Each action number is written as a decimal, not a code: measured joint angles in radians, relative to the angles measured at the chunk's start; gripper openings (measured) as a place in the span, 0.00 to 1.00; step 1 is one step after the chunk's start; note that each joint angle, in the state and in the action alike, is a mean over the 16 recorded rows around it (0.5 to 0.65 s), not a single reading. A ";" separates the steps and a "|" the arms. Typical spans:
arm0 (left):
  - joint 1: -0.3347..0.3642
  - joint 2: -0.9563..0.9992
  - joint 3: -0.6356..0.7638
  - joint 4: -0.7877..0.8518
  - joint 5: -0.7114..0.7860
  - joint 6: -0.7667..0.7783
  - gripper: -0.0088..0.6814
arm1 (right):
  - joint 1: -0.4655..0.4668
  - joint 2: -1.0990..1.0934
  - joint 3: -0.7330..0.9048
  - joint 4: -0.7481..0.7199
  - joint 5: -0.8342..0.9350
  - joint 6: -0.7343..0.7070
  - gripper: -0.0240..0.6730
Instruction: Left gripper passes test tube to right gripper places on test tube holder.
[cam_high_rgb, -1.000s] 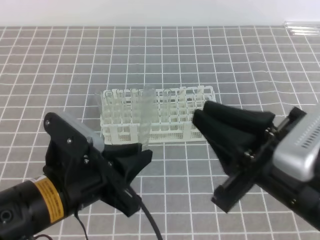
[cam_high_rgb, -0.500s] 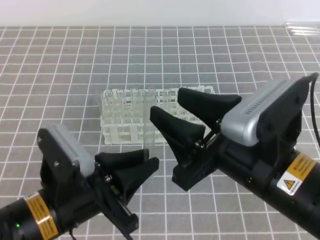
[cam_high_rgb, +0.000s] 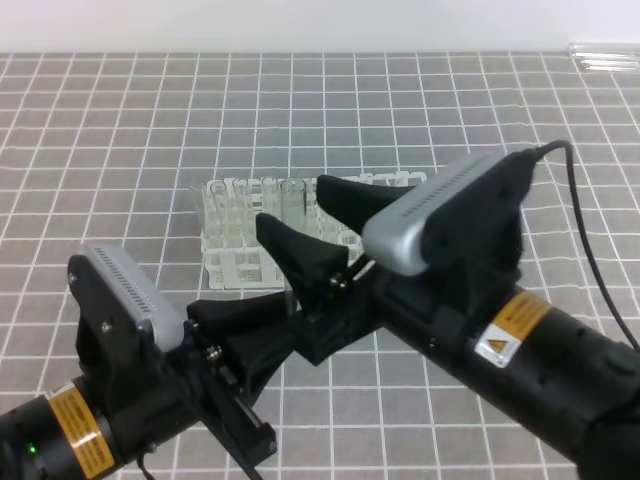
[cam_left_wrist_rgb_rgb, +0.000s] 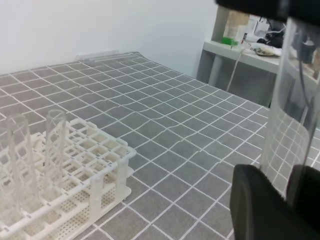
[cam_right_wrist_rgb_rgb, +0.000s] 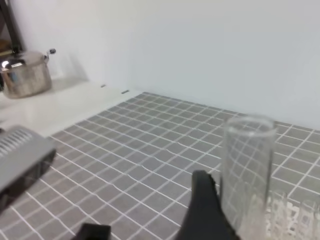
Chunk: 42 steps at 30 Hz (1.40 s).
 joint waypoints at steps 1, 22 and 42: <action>0.000 0.000 0.000 0.001 0.001 0.000 0.12 | 0.000 0.009 -0.005 0.001 -0.004 -0.001 0.64; 0.000 -0.001 0.001 0.005 -0.007 -0.007 0.07 | -0.002 0.083 -0.037 -0.001 -0.092 -0.009 0.60; 0.001 -0.002 0.001 0.005 -0.010 -0.046 0.04 | -0.003 0.114 -0.038 -0.058 -0.171 0.056 0.50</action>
